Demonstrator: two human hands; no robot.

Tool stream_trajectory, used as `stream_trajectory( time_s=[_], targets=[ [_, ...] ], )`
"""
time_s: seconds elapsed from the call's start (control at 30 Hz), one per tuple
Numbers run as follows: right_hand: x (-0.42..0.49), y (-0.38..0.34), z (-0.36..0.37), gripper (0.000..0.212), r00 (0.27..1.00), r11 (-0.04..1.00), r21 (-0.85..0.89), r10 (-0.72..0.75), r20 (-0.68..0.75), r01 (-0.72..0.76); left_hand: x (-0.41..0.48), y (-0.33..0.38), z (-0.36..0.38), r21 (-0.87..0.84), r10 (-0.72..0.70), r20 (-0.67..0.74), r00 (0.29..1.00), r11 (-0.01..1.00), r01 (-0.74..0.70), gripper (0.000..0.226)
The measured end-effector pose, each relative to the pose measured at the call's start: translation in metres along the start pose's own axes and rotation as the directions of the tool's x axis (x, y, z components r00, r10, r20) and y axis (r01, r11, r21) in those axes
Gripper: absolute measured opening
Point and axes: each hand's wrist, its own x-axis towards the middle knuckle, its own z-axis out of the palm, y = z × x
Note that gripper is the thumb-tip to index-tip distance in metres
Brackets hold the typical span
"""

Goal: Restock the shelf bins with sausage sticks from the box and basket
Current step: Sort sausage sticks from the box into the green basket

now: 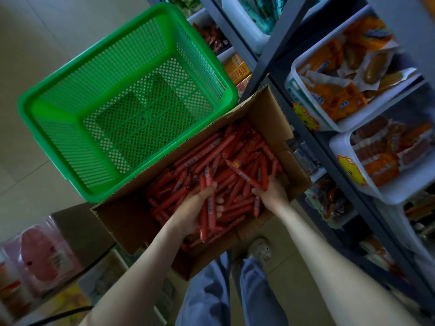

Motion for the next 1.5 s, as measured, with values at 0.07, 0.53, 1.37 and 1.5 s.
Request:
stream_trajectory(
  time_s=[0.07, 0.53, 1.37, 1.5],
  targets=[
    [-0.010, 0.001, -0.004, 0.037, 0.999, 1.000, 0.020, -0.013, 0.039, 0.012, 0.000, -0.001, 0.003, 0.005, 0.004, -0.050, 0.999, 1.000, -0.004, 0.040],
    [-0.112, -0.025, -0.035, 0.013, 0.872, 0.928, 0.372, -0.189, 0.452, 0.009, -0.046, 0.008, 0.079, -0.083, 0.066, -0.033, 0.997, 0.994, -0.068, 0.028],
    [-0.331, -0.118, -0.241, 0.042, 0.839, 0.838, -0.171, -0.537, -0.086, 0.519, -0.285, 0.090, 0.295, 0.274, 0.526, 0.237, 0.817, 0.770, -0.575, 0.017],
    [-0.384, -0.142, -0.290, 0.039, 0.737, 0.776, -0.158, -0.630, -0.245, 0.610, -0.339, 0.118, 0.342, 0.235, 0.575, 0.292, 0.765, 0.732, -0.640, 0.013]
  ],
)
